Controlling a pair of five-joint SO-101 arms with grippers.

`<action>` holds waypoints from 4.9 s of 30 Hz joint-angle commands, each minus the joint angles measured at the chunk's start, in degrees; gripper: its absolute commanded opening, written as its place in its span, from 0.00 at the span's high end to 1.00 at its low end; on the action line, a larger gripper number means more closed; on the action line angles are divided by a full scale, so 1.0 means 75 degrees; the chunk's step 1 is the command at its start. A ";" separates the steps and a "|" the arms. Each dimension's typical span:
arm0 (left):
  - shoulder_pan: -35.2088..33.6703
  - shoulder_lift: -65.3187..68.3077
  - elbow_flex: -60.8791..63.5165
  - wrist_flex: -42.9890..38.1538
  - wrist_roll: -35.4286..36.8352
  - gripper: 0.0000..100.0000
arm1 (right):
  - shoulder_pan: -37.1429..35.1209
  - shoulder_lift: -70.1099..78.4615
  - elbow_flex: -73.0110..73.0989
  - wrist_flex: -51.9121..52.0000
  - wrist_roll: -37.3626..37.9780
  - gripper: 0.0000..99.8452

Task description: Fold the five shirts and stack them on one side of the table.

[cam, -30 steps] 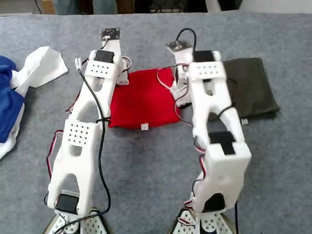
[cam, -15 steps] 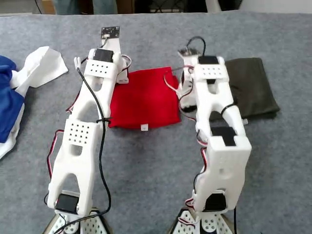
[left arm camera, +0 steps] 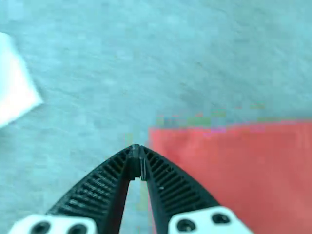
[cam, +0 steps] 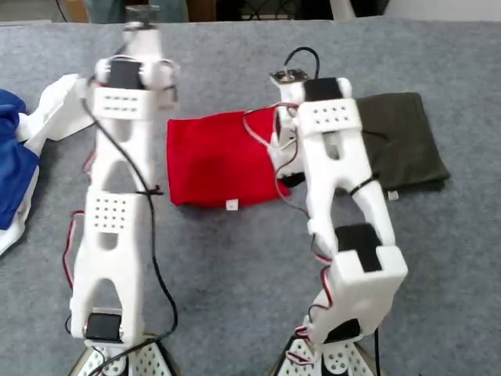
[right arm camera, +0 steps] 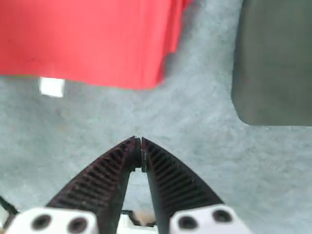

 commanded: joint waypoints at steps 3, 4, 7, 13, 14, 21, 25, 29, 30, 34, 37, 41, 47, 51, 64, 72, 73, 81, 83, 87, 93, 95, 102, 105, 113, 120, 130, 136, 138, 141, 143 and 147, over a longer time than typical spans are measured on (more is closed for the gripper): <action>-0.1225 0.0914 0.0229 -0.1149 0.0000 0.97 | -0.0199 -0.0404 0.0369 -0.1512 -0.2192 0.96; -0.1377 0.1137 0.0193 -0.1184 0.0012 0.97 | -0.0199 -0.0299 0.0463 -0.1782 -0.2426 0.93; -0.1541 0.1430 -0.0404 -0.1231 0.0012 0.97 | -0.0340 0.0193 0.0557 -0.2215 -0.2848 0.80; -0.1541 0.1477 -0.0451 -0.1254 -0.0035 0.97 | -0.0973 0.1330 0.0229 -0.2743 -0.3106 0.56; -0.1541 0.1477 -0.0451 -0.1254 -0.0035 0.97 | -0.1090 0.1495 0.0053 -0.2790 -0.3130 0.54; -0.1541 0.1465 -0.0451 -0.1278 -0.0035 0.97 | -0.1184 0.2971 -0.1506 -0.3024 -0.3130 0.48; -0.1565 0.1465 -0.0451 -0.1418 -0.0047 0.97 | -0.1102 0.3921 -0.2292 -0.2919 -0.3130 0.48; -0.1541 0.1465 -0.0451 -0.1418 -0.0047 0.97 | -0.1114 0.4589 -0.3124 -0.2356 -0.3141 0.52; -0.1541 0.1465 -0.0451 -0.1418 -0.0047 0.97 | -0.1114 0.4730 -0.3358 -0.2204 -0.3141 0.55; -0.1541 0.1465 -0.0451 -0.1418 -0.0047 0.97 | -0.0938 0.5140 -0.4155 -0.1688 -0.3071 0.77; -0.1541 0.1465 -0.0451 -0.1418 -0.0047 0.97 | -0.0727 0.5410 -0.4683 -0.1371 -0.3059 0.92; -0.1553 0.1465 -0.0451 -0.1418 -0.0047 0.97 | -0.0469 0.5621 -0.5374 -0.0774 -0.2884 0.97; -0.1530 0.1477 -0.0451 -0.1418 -0.0047 0.97 | 0.0035 0.5527 -0.7215 0.0211 -0.2321 0.99; -0.1530 0.1489 -0.0440 -0.1418 -0.0047 0.97 | 0.0598 0.5515 -0.8434 0.0270 -0.1735 0.99; -0.1506 0.1536 -0.0440 -0.1418 -0.0094 0.97 | 0.3516 0.5269 -0.9418 0.0305 -0.0692 0.99; -0.1272 0.1547 -0.0404 -0.1418 -0.0363 0.97 | 0.4923 0.4952 -0.8293 0.0293 -0.0481 0.99; -0.1272 0.1547 -0.0404 -0.1418 -0.0363 0.97 | 0.5064 0.4952 -0.8129 0.0281 -0.0481 0.99; -0.1225 0.1547 -0.0428 -0.1418 -0.0363 0.97 | 0.5193 0.5374 -0.7590 0.0281 -0.0469 0.98; -0.1225 0.1547 -0.0416 -0.1418 -0.0363 0.97 | 0.5169 0.5468 -0.7484 0.0281 -0.0481 0.96; -0.1225 0.1547 -0.0428 -0.1418 -0.0363 0.97 | 0.5251 0.5480 -0.7437 0.0293 -0.0445 0.71; -0.1084 0.1465 -0.0451 -0.1336 -0.0363 0.97 | 0.5204 0.4378 -0.7449 0.0305 -0.0422 0.57; -0.1155 0.1465 -0.0451 -0.1336 -0.0363 0.97 | 0.5087 0.3733 -0.7473 0.0305 -0.0434 0.61; -0.1530 -0.0188 -0.0451 -0.0164 -0.0469 0.97 | 0.4161 0.2538 -0.7449 0.0188 -0.0879 0.99; -0.1870 -0.0985 -0.0416 0.0399 -0.0668 0.97 | 0.3458 0.2573 -0.7414 0.0105 -0.1418 0.93; -0.4120 -0.1676 -0.0334 0.0481 -0.1078 0.97 | 0.2602 0.4366 -0.7437 -0.0223 -0.2485 0.95; -0.5996 -0.2192 0.1155 0.0481 -0.2075 0.96 | 0.2532 0.5316 -0.8246 0.0328 -0.2508 0.97; -0.6769 -0.1735 0.2421 -0.0821 -0.1325 0.77 | 0.1571 0.3393 -0.8293 0.0305 -0.2473 0.97; -0.6347 -0.0914 0.1858 -0.1254 -0.1325 0.98 | 0.1442 0.2491 -0.7766 0.0305 -0.2110 0.97; -0.6253 -0.0762 0.1448 -0.1184 -0.1278 0.96 | 0.1442 0.1975 -0.7590 0.0305 -0.1969 0.97; -0.6195 -0.0774 0.0791 -0.0785 -0.1266 0.97 | 0.1442 0.1131 -0.7203 0.0305 -0.1829 0.97; -0.6042 -0.0938 0.0018 -0.0105 -0.1313 0.97 | 0.1442 0.0580 -0.6886 0.0305 -0.1782 0.97; -0.5527 -0.1383 -0.0334 0.0457 -0.1313 0.97 | 0.1442 -0.0404 -0.6183 0.0293 -0.1782 0.97</action>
